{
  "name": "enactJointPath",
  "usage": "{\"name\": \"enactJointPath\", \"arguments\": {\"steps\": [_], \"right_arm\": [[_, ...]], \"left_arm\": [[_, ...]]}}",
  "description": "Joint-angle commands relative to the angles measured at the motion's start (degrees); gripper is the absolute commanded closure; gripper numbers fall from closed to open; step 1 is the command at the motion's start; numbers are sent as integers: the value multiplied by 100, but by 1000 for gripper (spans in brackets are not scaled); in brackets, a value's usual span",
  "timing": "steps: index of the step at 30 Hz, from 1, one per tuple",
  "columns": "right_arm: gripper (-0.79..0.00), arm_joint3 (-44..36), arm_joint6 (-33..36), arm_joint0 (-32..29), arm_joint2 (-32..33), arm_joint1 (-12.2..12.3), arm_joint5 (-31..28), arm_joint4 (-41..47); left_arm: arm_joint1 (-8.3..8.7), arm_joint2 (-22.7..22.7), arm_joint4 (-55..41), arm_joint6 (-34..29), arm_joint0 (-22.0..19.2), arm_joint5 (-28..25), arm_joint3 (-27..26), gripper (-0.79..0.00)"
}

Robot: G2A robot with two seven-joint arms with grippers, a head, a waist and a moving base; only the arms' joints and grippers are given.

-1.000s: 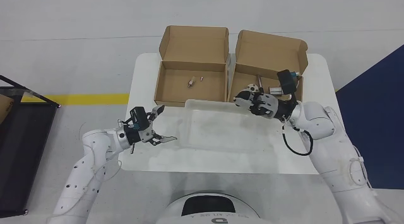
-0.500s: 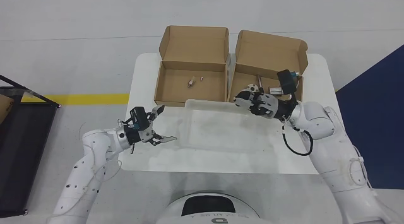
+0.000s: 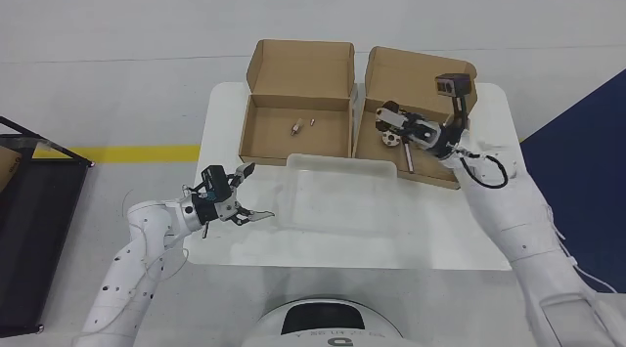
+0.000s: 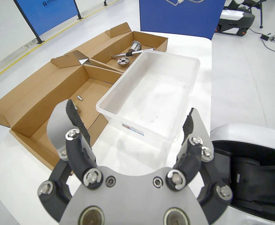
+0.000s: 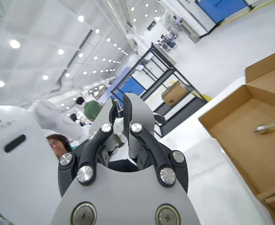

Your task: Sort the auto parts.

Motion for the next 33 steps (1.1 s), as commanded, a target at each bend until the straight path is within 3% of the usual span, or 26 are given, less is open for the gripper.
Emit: {"name": "enactJointPath", "arguments": {"steps": [1, 8, 20, 24, 31, 33], "right_arm": [[0, 208, 416, 220, -91, -13, 430, 722], [0, 808, 1224, 614, -150, -135, 1237, 1949], [0, 1012, 1463, 664, 189, -353, 1475, 2053], [0, 768, 665, 486, 345, -382, 678, 1289], [0, 620, -1361, 166, 369, -391, -1345, -369], [0, 647, -1407, 167, 502, -411, -1345, -628]], "left_arm": [[0, 0, 0, 0, 0, 0, 1, -785], [0, 0, 0, 0, 0, 0, 1, -785], [0, 0, 0, 0, 0, 0, 1, -785], [0, 0, 0, 0, 0, 0, 1, -785], [0, 0, 0, 0, 0, 0, 1, -785], [0, 0, 0, 0, 0, 0, 1, -785]]}}
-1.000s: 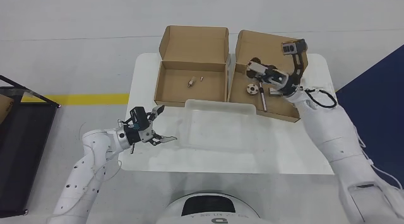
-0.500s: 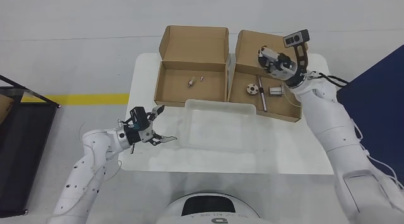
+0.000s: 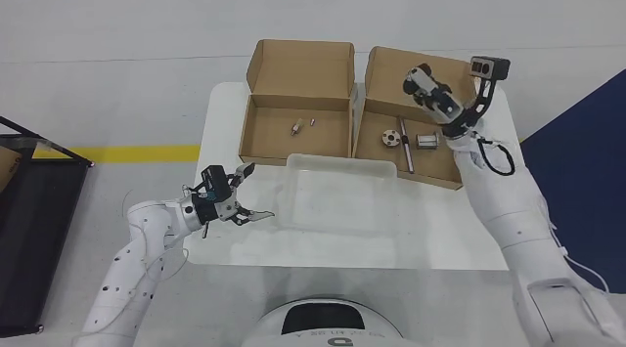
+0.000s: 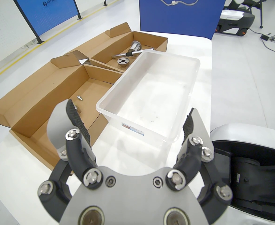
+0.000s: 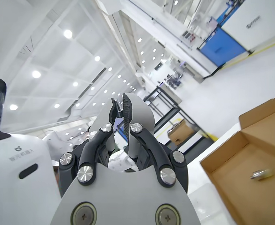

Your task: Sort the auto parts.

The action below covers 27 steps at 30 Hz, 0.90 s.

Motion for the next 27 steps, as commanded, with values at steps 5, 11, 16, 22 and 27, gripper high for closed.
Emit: {"name": "enactJointPath", "arguments": {"steps": [5, 11, 16, 22, 27], "right_arm": [[0, -66, -189, -64, 170, -131, -4, -534], [0, -16, -363, -85, 237, -233, -4, -1017], [0, 748, -379, 461, -388, -403, 334, -1528], [0, 1707, -783, 1367, -1662, -844, 1352, -2787], [0, 2152, -1518, 1797, -2454, -1174, 2250, -4123]], "left_arm": [[0, 0, 0, 0, 0, 0, 1, -785], [0, 0, 0, 0, 0, 0, 1, -785], [0, 0, 0, 0, 0, 0, 1, -785], [0, 0, 0, 0, 0, 0, 1, -785], [0, 0, 0, 0, 0, 0, 1, -785]]}}
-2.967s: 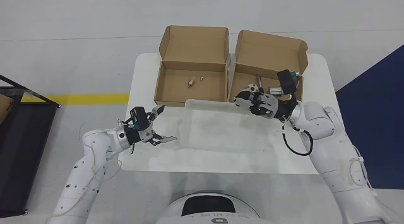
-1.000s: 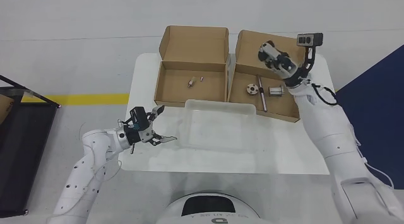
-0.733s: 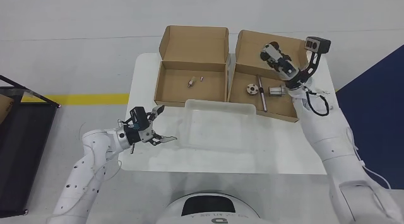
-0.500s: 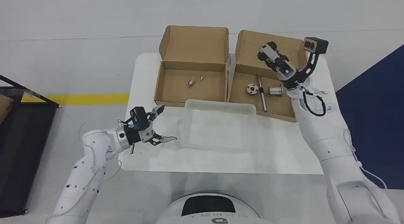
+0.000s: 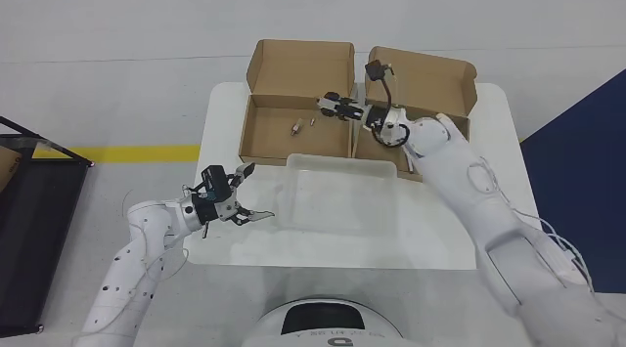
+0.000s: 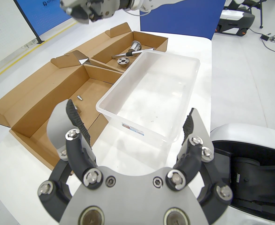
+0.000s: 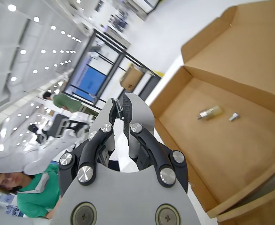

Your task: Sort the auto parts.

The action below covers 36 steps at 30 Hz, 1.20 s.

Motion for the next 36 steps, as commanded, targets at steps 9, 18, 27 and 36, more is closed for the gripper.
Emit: {"name": "enactJointPath", "arguments": {"steps": [9, 18, 27, 36], "right_arm": [[0, 613, -268, 368, -878, -459, 1528, -1178], [0, 1221, -483, 579, -1038, -723, 1845, -1298], [-12, 1589, -563, 671, -1101, -878, 1948, -1471], [-314, 1793, -704, 722, -1096, -929, 1908, -1743]], "left_arm": [[0, 0, 0, 0, 0, 0, 1, -785], [0, 0, 0, 0, 0, 0, 1, -785], [0, 0, 0, 0, 0, 0, 1, -785], [0, 0, 0, 0, 0, 0, 1, -785]]}}
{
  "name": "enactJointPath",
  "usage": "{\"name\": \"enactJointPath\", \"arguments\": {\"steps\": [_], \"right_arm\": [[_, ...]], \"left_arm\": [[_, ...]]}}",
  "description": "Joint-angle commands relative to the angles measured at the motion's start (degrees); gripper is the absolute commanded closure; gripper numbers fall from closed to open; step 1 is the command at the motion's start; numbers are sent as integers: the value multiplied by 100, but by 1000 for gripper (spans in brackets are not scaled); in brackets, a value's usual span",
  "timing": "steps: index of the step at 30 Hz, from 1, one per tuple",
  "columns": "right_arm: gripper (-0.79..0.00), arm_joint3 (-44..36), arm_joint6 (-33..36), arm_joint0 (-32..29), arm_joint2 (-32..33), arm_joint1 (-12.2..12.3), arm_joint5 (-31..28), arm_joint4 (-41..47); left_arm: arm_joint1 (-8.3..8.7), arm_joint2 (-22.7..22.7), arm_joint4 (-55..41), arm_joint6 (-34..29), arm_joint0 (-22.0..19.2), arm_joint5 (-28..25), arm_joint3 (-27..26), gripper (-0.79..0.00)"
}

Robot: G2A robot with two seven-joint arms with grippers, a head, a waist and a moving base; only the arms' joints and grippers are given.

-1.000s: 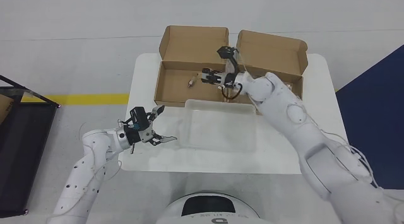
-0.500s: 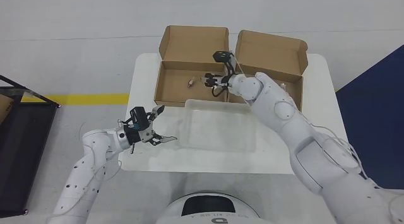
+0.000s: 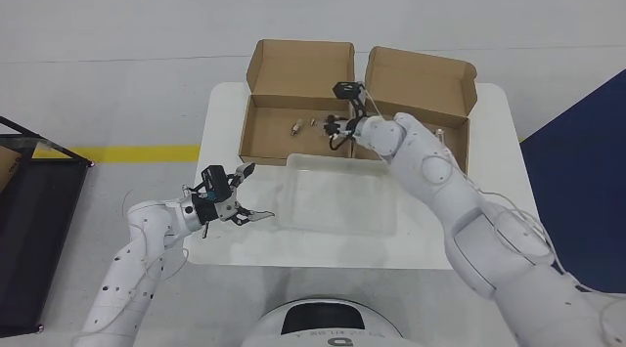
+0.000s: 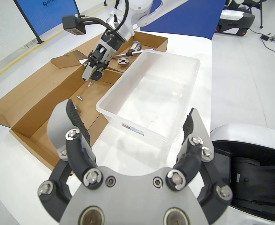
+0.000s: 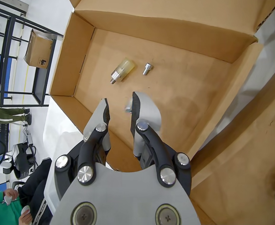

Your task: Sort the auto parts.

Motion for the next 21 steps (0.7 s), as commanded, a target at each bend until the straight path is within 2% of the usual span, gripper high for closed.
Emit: {"name": "enactJointPath", "arguments": {"steps": [1, 5, 8, 9, 10, 11, 14, 16, 18, 21], "right_arm": [[-326, -7, -42, -3, 17, -2, -53, -32], [-388, -75, -154, -13, 138, 36, -424, 16], [-409, -155, -141, -44, 373, 144, -1166, 265], [-443, -198, -186, -41, 472, 203, -1460, 312], [-591, -234, -244, -62, 563, 269, -1741, 315], [-674, -281, -327, -98, 660, 345, -2040, 290], [-680, -517, -475, -281, 1010, 609, -2951, 267], [-714, -716, -553, -439, 1285, 818, -3392, 146], [-785, -985, -639, -649, 1628, 1046, -3716, 34], [-785, -1626, -668, -1116, 2250, 1402, -3985, -18]], "left_arm": [[0, 0, 0, 0, 0, 0, 1, -785], [0, 0, 0, 0, 0, 0, 1, -785], [0, 0, 0, 0, 0, 0, 1, -785], [0, 0, 0, 0, 0, 0, 1, -785], [0, 0, 0, 0, 0, 0, 1, -785], [0, 0, 0, 0, 0, 0, 1, -785], [0, 0, 0, 0, 0, 0, 1, -785], [0, 0, 0, 0, 0, 0, 1, -785], [0, 0, 0, 0, 0, 0, 1, -785], [0, 0, 0, 0, 0, 0, 1, -785]]}}
